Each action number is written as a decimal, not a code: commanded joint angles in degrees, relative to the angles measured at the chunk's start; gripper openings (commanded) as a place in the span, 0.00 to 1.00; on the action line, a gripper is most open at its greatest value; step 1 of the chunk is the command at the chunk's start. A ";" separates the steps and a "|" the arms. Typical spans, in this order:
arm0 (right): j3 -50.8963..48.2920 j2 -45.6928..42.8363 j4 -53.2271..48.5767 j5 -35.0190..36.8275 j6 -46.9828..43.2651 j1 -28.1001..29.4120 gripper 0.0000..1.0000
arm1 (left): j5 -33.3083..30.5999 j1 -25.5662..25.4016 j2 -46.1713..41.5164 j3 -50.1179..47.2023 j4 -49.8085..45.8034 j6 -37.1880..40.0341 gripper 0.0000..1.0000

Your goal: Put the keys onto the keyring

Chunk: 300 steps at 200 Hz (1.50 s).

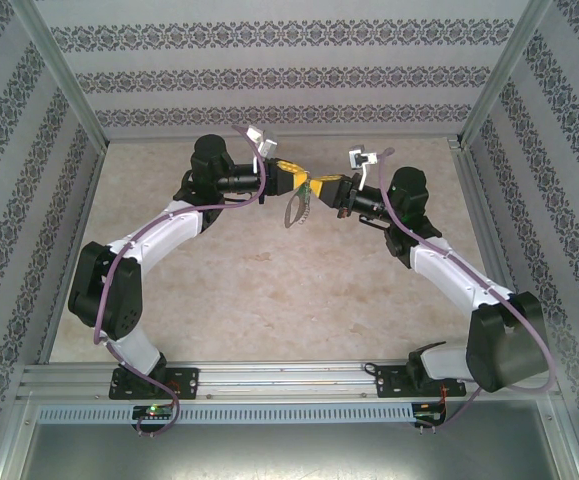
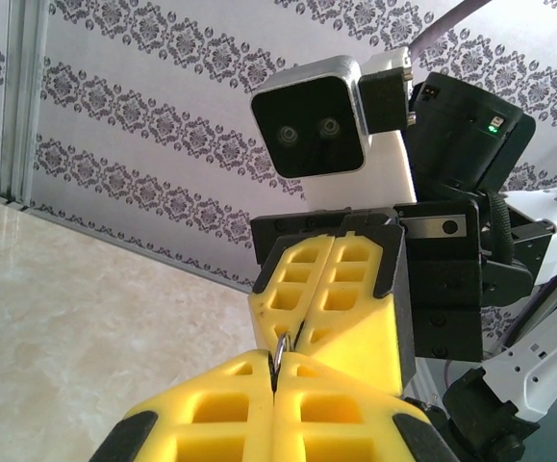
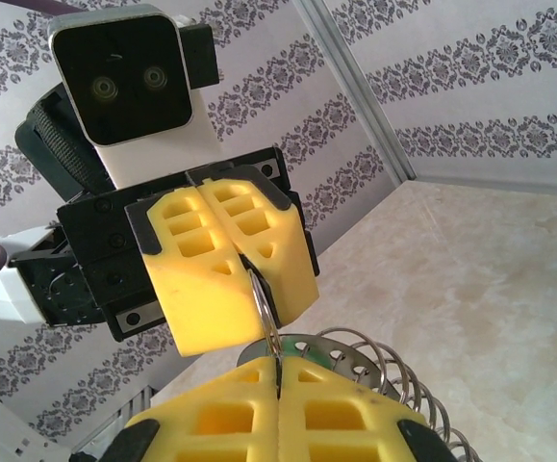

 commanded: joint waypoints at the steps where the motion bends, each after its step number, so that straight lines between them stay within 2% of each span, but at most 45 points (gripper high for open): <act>1: 0.78 1.71 1.43 -2.42 -0.24 -0.35 0.00 | 0.61 -0.51 -0.01 -0.40 7.05 -2.69 0.00; 101: 4.44 5.52 0.13 -6.71 -0.44 2.27 0.00 | 0.85 -0.51 0.63 -1.37 10.02 -4.85 0.00; 198: 1.26 4.36 0.67 -3.59 0.66 -0.97 0.00 | -0.64 -0.55 0.37 -2.43 12.15 -5.55 0.00; 260: 2.31 5.66 1.17 -5.20 1.01 0.30 0.00 | -1.47 -0.51 0.80 -2.60 13.23 -6.04 0.00; 300: 1.37 4.81 0.61 -3.55 1.46 -0.70 0.22 | -2.84 -0.51 1.06 -3.45 13.51 -5.22 0.00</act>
